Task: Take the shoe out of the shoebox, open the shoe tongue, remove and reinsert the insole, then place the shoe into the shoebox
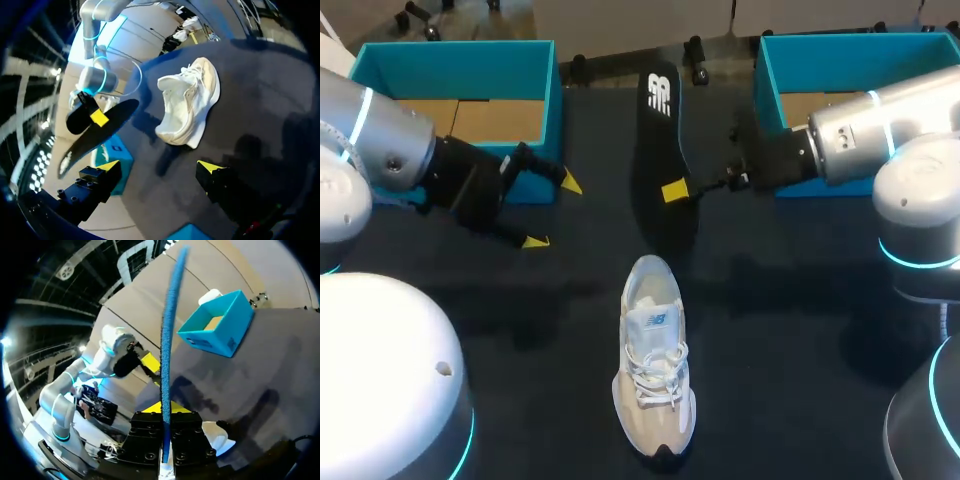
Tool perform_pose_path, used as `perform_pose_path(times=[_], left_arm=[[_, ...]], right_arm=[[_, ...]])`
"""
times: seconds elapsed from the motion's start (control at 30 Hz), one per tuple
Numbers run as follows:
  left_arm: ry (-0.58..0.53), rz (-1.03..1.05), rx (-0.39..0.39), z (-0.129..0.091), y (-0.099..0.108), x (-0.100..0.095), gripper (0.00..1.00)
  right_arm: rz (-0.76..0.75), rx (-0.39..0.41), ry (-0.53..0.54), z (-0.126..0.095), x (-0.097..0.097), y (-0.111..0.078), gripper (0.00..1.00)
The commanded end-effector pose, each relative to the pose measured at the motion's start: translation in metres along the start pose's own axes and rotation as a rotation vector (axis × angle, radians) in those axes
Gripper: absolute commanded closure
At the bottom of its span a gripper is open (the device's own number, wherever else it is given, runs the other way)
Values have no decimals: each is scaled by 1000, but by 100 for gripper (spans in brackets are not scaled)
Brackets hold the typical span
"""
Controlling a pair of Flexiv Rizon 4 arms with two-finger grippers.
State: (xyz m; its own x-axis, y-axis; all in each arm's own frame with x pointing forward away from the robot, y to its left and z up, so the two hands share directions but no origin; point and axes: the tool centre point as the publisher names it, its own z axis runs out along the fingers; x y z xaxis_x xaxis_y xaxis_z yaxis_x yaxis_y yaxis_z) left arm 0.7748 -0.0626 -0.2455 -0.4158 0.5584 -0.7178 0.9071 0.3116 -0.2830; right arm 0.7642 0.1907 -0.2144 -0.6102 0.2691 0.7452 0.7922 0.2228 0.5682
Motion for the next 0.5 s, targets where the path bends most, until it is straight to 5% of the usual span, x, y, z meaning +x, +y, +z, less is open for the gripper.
perform_pose_path(times=[0.03, 0.33, 0.5], left_arm=[[306, -344, -153, -6, -9, -2, 0], [306, -344, -153, -6, -9, -2, 0], [409, -494, -324, 17, -22, 19, 0]], right_arm=[[7, 6, -19, 6, 1, -1, 100], [7, 6, -19, 6, 1, -1, 100], [-33, -78, 0, 18, -7, -14, 100]])
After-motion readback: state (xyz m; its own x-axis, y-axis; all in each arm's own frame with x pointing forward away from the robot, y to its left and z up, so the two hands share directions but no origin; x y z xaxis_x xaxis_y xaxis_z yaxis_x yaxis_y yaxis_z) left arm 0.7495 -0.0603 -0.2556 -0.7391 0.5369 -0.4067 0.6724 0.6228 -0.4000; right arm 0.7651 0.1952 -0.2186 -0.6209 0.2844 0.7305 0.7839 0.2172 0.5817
